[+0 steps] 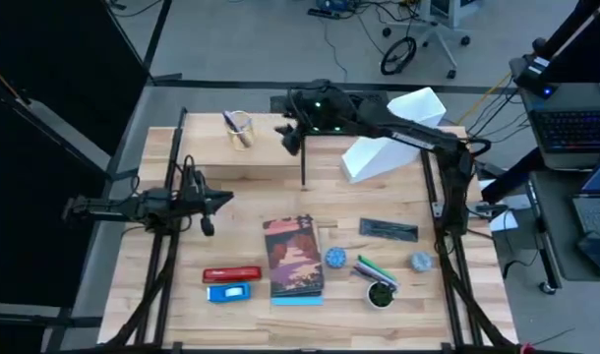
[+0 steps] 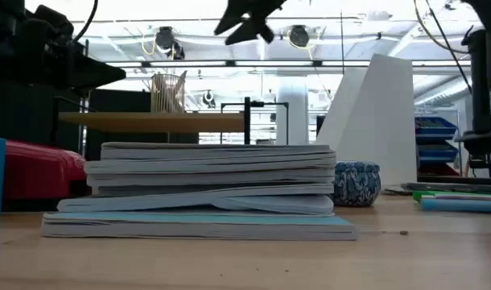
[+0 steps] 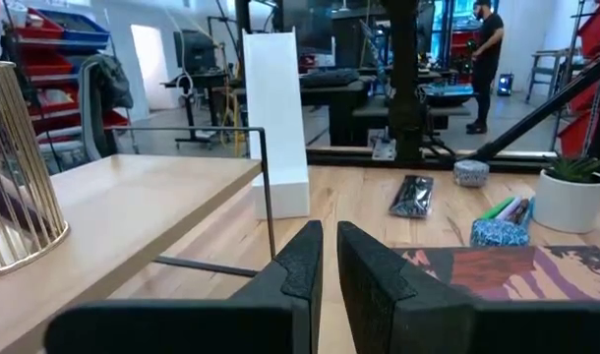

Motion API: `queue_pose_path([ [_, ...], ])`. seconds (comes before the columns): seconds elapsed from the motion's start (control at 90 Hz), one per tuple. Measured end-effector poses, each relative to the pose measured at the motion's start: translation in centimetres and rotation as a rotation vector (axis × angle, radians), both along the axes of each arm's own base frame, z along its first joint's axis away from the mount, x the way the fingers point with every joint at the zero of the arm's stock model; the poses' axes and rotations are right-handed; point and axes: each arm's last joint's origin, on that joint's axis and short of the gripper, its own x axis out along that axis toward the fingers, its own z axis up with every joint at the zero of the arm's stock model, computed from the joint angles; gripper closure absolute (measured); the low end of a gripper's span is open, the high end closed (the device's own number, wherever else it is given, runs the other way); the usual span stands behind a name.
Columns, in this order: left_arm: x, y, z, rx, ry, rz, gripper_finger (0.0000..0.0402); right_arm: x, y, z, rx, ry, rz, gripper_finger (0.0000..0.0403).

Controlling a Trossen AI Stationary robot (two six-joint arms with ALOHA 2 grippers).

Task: Stock shelves
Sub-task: Put the green pen into the gold pen holder on the shelf

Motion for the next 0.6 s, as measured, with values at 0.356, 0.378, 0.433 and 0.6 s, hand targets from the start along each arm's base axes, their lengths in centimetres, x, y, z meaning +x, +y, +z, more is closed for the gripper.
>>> queue_pose_path([
  [0.356,0.0,0.0,0.0,-0.001,-0.001,0.000,0.0379,-4.7,7.1,0.7,0.097,0.284,0.068,0.0195],
  [0.378,0.0,0.0,0.0,-0.001,-0.001,0.000,0.0379,-4.8,7.5,0.5,0.105,0.298,0.072,0.0195],
  [0.433,0.0,0.0,0.0,-0.001,0.000,0.000,0.0379,-5.1,8.5,-0.2,0.124,0.329,0.082,0.0195],
  [0.6,0.0,0.0,0.0,-0.001,0.000,0.000,0.0379,-6.3,11.3,-3.6,0.179,0.448,0.096,0.0195],
])
